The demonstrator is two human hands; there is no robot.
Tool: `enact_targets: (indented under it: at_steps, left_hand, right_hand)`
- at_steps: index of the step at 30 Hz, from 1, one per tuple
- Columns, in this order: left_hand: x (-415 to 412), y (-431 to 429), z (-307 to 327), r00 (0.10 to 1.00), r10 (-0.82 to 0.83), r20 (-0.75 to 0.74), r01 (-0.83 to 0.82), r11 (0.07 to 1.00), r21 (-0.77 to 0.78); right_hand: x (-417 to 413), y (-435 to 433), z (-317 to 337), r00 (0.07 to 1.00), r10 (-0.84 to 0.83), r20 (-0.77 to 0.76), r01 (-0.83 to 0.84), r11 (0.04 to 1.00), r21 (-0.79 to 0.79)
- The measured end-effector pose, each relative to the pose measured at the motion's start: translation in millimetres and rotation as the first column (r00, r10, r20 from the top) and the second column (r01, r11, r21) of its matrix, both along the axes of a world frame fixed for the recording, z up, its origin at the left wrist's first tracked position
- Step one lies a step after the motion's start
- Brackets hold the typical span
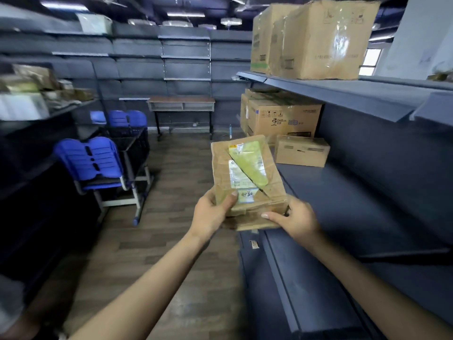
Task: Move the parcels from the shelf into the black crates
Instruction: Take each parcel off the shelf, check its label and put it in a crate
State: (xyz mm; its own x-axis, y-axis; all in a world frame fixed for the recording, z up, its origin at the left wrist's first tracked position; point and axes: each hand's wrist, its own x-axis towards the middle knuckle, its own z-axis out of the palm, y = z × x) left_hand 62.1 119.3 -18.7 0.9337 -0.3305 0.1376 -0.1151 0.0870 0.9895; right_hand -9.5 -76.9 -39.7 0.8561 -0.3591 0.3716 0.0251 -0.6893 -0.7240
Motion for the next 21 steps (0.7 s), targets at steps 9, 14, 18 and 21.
enact_targets:
  at_steps: [9,14,18,21]
  left_hand:
    - [60,121,-37,0.961,0.269,0.059,-0.272,0.961,0.052]
    - [98,156,-48,0.941,0.33,0.075,-0.337,0.936,0.105]
    - [148,161,-58,0.912,0.404,0.07,-0.41,0.897,0.165]
    - [196,155,-62,0.885,0.461,0.068,-0.465,0.861,0.206]
  right_hand:
    - [106,121,-4,0.939,0.342,-0.047,-0.302,0.881,0.364]
    - [171,154,-26,0.922,0.378,-0.08,-0.32,0.863,0.391]
    - [234,163,-42,0.911,0.399,-0.105,-0.331,0.859,0.39]
    - [291,158,-49,0.899,0.421,-0.118,-0.357,0.863,0.357]
